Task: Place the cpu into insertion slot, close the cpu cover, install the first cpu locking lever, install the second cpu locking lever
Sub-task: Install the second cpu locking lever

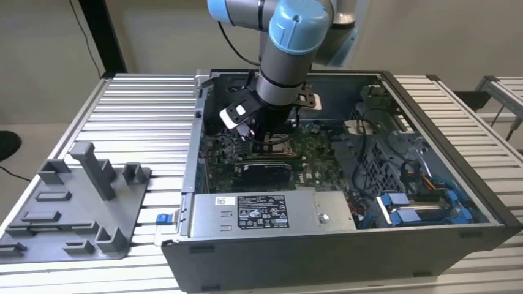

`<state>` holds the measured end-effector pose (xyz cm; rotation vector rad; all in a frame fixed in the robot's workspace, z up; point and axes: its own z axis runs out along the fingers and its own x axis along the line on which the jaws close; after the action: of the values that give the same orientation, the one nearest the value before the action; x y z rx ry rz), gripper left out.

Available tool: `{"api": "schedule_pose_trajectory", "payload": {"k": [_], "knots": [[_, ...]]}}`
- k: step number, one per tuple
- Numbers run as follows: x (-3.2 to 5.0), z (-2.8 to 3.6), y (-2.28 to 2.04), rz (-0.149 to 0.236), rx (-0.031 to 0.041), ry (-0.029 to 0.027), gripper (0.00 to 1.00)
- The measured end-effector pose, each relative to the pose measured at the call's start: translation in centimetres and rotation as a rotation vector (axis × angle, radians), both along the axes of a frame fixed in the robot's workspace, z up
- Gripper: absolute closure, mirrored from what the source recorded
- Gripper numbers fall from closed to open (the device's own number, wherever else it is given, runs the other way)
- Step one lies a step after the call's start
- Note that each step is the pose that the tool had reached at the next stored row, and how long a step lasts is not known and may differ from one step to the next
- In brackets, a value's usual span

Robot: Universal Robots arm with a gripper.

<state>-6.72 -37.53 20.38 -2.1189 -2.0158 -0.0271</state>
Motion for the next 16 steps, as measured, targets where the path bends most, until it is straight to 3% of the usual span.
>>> {"api": "schedule_pose_trajectory", "payload": {"k": [11, 16], "knots": [[-0.26, -0.55, 0.01, 0.0, -0.0006, -0.0004, 1.0], [-0.27, -0.65, 0.02, 0.0, -0.0099, -0.0006, 1.0]]}}
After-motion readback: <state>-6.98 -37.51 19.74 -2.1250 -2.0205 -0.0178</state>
